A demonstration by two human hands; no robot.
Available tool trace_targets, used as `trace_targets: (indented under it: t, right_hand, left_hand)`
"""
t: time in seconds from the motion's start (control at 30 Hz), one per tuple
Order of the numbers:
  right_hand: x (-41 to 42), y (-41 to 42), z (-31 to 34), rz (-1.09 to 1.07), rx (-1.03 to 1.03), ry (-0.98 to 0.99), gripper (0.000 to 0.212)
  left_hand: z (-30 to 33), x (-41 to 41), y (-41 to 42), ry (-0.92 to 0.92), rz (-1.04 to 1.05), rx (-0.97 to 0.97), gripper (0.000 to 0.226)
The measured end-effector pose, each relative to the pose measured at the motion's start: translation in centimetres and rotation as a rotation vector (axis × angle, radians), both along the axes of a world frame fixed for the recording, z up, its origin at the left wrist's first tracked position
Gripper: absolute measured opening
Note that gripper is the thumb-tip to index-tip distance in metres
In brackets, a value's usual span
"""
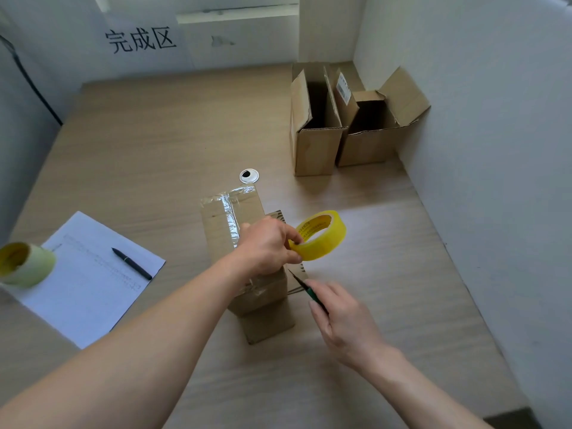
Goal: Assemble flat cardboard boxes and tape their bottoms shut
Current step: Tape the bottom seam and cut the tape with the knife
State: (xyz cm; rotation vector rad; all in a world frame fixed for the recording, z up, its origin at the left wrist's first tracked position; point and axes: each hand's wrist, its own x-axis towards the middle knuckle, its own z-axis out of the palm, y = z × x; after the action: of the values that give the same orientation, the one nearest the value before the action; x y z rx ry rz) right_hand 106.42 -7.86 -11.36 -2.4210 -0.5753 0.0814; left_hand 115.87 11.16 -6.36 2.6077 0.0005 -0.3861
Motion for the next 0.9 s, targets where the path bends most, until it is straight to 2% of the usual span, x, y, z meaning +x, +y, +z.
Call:
trace_targets:
  t: [0.1, 0.2, 0.3, 0.33, 0.37, 0.43, 0.47, 0.53, 0.6, 0.67, 0.77, 0.9]
  right_hand:
    - [0.5, 0.2, -1.9, 0.020, -0.207, 0.139, 0.037]
    - [0.4, -1.6, -3.7, -0.114, -0.323, 0.244, 0.036]
    - [0.4, -4.8, -4.3, -0.226, -0.547, 0.276, 0.034]
    - [0.6, -5.5, -4.0, -0.259, -0.558, 0.232, 0.035]
    - [1.0, -5.9, -3.4, -0.297, -0.480, 0.139, 0.039]
    - [2.5, -5.1, -1.2, -0.313, -0.197, -0.135, 0.049]
    - [3.6, -4.0, 0.2, -0.261, -0.083, -0.304, 0.053]
    - [5.7, -1.5, 2.7, -0.079, -0.085, -0.447, 0.061]
    - [7.6, 0.8, 4.1, 0.062, -0.293, -0.348, 0.067]
    - [8.8, 2.0, 4.3, 0.162, -0.450, -0.214, 0.061]
    - [9.6, 2.4, 3.8, 0.198, -0.372, -0.079, 0.043]
    - [10.4, 3.2, 3.5, 0.191, -0.379, 0.147, 0.046]
  left_hand:
    - [-0.1, -0.1, 0.0, -0.011, 0.003, 0.002, 0.021]
    - [-0.2, -0.1, -0.1, -0.018, 0.007, -0.007, 0.021]
    - [-0.3, -0.1, -0.1, -0.028, 0.014, 0.000, 0.021]
    - [-0.4, -0.1, -0.2, -0.034, 0.013, 0.006, 0.022]
    - [-0.4, -0.1, -0.3, -0.040, 0.011, 0.009, 0.023]
    - [-0.5, -0.1, -0.3, -0.047, 0.010, 0.015, 0.025]
    - [-0.5, -0.1, -0.3, -0.046, 0.009, 0.023, 0.026]
    - [-0.4, -0.1, -0.4, -0.042, -0.005, 0.046, 0.027]
    - [-0.1, -0.2, -0.4, -0.041, -0.027, 0.072, 0.029]
    - [0.2, -0.3, -0.3, -0.040, -0.064, 0.108, 0.027]
    - [0.2, -0.5, -0.3, -0.057, -0.100, 0.133, 0.016]
    - [-0.1, -0.8, 0.1, -0.078, -0.115, 0.088, 0.024]
